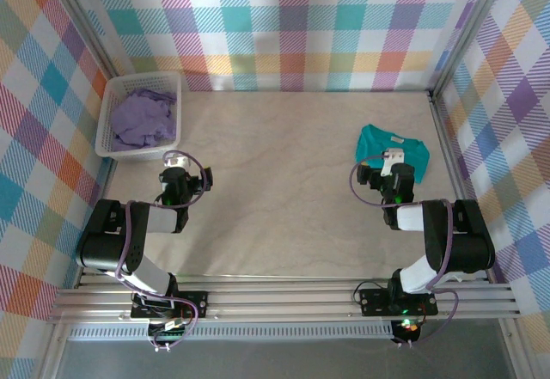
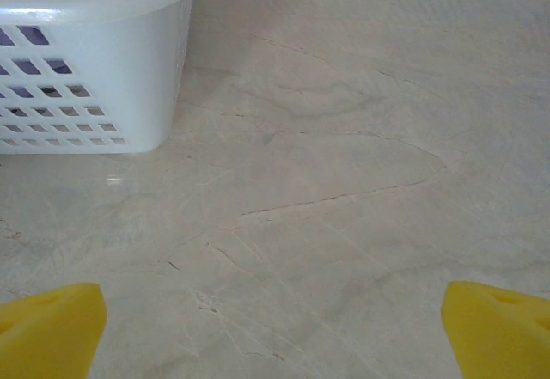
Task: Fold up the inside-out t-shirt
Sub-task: Pick up the T-shirt from the basket.
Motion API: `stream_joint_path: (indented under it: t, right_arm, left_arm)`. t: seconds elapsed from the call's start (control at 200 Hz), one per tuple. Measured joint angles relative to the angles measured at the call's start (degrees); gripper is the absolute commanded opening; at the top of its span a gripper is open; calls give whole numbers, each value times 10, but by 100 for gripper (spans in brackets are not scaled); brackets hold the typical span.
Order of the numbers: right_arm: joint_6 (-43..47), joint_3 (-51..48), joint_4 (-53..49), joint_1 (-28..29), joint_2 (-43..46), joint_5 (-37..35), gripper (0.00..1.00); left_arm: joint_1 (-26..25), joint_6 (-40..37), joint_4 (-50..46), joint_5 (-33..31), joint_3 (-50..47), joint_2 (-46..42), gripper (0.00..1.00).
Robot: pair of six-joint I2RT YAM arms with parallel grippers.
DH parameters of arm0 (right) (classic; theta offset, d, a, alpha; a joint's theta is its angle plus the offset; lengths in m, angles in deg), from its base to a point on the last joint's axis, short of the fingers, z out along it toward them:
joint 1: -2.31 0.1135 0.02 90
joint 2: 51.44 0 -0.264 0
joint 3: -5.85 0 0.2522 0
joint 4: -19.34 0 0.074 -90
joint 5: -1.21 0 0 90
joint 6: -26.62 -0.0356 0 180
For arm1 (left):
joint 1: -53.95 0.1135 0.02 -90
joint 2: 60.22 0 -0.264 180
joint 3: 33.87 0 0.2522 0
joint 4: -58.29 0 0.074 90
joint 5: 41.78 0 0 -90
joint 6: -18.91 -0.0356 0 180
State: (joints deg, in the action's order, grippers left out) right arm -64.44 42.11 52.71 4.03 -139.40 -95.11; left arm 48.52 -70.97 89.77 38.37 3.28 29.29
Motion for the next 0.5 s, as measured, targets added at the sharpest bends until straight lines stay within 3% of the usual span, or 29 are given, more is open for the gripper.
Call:
stream_joint_path:
  t: [0.365,0.5]
  right_arm:
    - [-2,0,-4,0,2,-5,100]
    - [-17,2,-77,2,78,-40,100]
  left_arm:
    - [0,0,0,4,0,0,100]
    - [0,0,0,3,0,0,100]
